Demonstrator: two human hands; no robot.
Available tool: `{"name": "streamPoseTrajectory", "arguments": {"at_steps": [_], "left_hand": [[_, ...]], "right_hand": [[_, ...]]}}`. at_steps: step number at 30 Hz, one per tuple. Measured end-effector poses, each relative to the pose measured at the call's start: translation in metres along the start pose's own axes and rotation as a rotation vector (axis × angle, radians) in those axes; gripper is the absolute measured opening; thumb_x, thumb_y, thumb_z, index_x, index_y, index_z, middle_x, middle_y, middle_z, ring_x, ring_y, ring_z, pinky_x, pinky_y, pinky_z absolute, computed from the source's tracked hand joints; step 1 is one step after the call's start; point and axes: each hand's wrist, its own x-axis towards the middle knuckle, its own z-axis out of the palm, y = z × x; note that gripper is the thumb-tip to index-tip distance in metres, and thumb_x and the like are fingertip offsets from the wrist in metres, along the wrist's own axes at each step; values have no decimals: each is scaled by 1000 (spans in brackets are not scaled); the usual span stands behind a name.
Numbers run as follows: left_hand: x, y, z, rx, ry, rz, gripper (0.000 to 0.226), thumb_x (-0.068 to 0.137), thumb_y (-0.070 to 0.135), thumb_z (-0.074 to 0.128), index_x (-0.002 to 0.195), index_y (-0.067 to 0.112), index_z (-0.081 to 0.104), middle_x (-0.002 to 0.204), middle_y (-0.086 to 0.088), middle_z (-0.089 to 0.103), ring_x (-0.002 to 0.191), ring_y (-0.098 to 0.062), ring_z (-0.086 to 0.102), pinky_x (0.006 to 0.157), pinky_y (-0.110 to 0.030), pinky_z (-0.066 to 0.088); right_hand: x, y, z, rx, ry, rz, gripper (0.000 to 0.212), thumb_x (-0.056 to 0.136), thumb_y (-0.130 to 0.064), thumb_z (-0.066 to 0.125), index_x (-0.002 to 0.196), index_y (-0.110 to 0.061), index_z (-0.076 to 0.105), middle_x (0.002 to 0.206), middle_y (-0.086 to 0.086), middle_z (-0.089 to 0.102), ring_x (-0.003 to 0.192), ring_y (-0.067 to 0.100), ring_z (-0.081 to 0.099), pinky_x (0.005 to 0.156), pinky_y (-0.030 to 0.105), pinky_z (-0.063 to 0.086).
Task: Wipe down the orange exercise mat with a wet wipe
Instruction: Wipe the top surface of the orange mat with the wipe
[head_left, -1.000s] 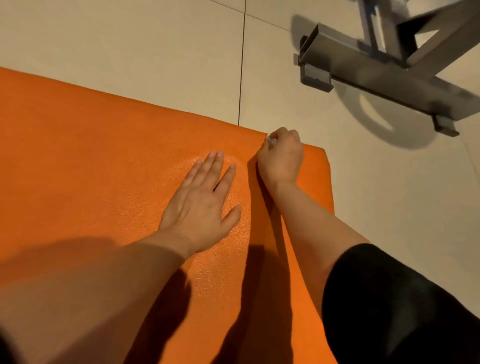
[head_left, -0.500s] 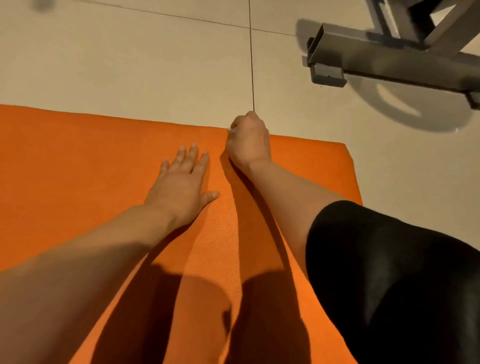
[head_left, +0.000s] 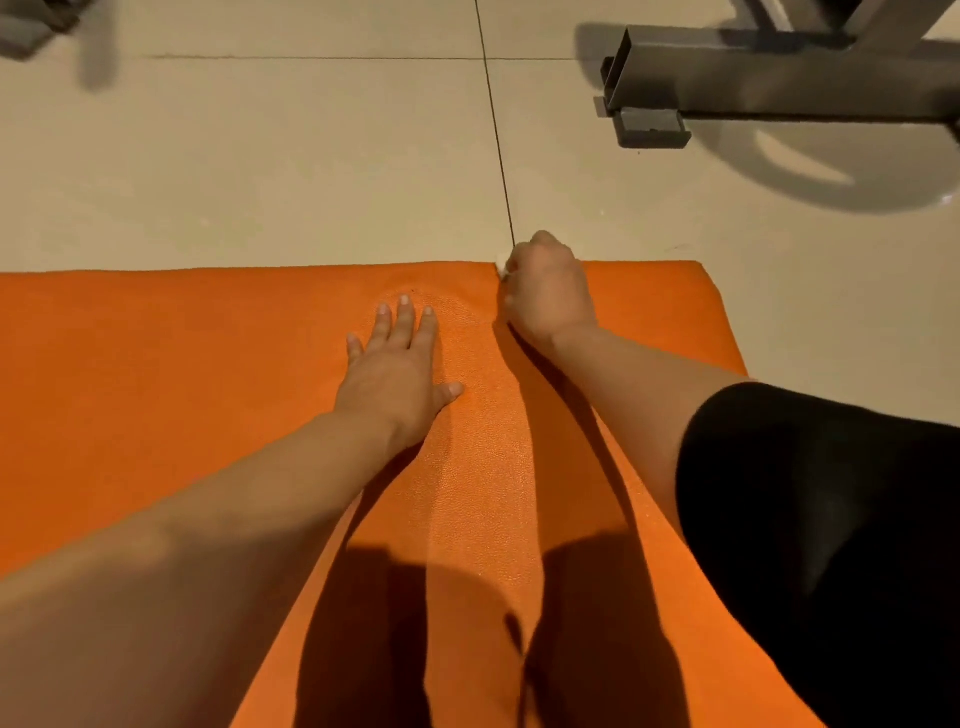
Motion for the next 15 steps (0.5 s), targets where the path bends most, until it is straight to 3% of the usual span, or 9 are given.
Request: {"name": "streamPoseTrajectory", "arguments": {"at_steps": [3,6,8,11,13,15], "left_hand": [[0,0,-5,8,-23,1,85,96,49,45,153,17,-10,159,-8,-19,147,-28,-15,118,-50,1],[2,-1,-11,37,-48,-1,87,96,50,47,153,17,-9,160,-9,-18,148,-28,-12,119,-49,5],[5,-1,-18,87,-84,21,90,94,51,49,154,16,-7,160,-10,-16,148,-30,-8,119,-48,12],[2,-2,-28,149,-139,49,94,91,51,56,154,15,-4,161,-11,-12,148,-30,-3,119,-43,18],[-6,-2,-27,154,-135,64,93,92,48,57,155,15,-2,161,-10,-9,149,-28,-1,119,-40,17],[-17,-2,-19,126,-101,70,85,95,43,54,155,16,0,162,-9,-7,149,-26,0,119,-38,16]], "right_hand": [[-8,40,-17,-37,114,210,17,91,-1,52,103,1,64,115,17,52,97,33,56,66,27,31],[-18,21,-13,23,118,319,21,89,1,51,107,1,63,120,16,51,97,30,55,67,26,33],[-25,-12,-2,89,64,198,21,88,0,51,105,-2,63,119,14,51,95,27,54,68,26,33],[-41,-38,15,85,-58,-140,16,89,-1,50,99,-5,62,113,14,53,95,30,56,66,29,33],[-39,-18,9,24,-34,-103,18,88,0,52,102,-5,61,114,14,52,94,31,56,67,30,34],[-35,15,-3,1,58,120,20,90,0,54,109,-3,60,119,16,50,94,30,55,67,30,35]]}}
